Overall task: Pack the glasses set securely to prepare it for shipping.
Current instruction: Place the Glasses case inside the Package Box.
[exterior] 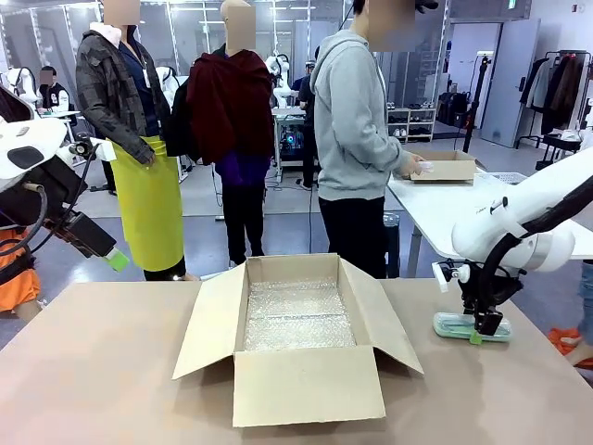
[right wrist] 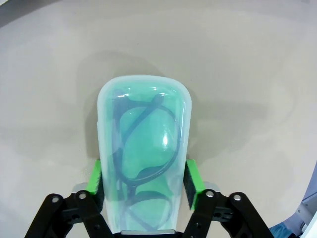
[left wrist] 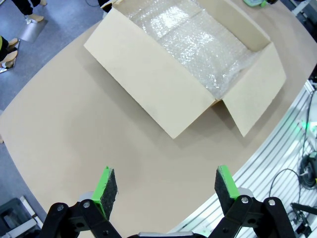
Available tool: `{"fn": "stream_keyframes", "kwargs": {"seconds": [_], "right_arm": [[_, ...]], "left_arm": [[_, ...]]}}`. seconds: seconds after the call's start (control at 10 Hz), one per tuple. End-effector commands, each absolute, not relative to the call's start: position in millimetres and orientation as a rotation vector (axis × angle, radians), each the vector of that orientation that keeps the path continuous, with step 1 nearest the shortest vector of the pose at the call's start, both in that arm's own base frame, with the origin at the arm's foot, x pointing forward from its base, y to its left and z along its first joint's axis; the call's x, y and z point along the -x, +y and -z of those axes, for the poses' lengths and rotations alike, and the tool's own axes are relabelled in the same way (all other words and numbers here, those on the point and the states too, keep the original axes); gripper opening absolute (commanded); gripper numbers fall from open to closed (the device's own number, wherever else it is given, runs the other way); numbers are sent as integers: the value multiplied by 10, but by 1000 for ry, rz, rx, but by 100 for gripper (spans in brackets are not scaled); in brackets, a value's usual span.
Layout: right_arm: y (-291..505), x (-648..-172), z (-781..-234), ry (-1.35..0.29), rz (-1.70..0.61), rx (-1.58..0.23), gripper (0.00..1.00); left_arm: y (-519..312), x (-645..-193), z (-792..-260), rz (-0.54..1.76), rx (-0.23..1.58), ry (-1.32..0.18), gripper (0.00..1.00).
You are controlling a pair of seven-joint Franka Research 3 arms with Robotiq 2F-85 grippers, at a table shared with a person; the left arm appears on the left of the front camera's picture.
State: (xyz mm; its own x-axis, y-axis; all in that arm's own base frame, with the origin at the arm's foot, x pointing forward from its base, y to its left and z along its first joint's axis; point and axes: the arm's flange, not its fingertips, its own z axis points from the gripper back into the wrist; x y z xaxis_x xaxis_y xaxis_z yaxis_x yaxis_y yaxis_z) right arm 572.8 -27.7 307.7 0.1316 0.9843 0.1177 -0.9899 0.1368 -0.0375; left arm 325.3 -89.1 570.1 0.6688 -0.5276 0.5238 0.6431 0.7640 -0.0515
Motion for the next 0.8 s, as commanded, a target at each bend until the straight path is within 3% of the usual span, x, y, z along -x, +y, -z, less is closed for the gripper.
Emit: {"fn": "stream_keyframes", "kwargs": {"seconds": [0.0,0.1,0.2,0.7], "right_arm": [[-226,-5753,-3126,-121,-1407,-71,52],[-195,-5739,-3191,-111,-1403,-57,49],[-114,-5667,-3332,-72,-1437,-59,35],[239,-5265,-4487,-97,-1422,-70,35]], "left_arm": [[-883,-3271,-5717,676,253,-532,100],[-883,-3271,-5717,676,253,-532,100],[-883,-3271,-5717,676,253,-532,100],[-883,-3271,-5717,676,253,-532,100]]}}
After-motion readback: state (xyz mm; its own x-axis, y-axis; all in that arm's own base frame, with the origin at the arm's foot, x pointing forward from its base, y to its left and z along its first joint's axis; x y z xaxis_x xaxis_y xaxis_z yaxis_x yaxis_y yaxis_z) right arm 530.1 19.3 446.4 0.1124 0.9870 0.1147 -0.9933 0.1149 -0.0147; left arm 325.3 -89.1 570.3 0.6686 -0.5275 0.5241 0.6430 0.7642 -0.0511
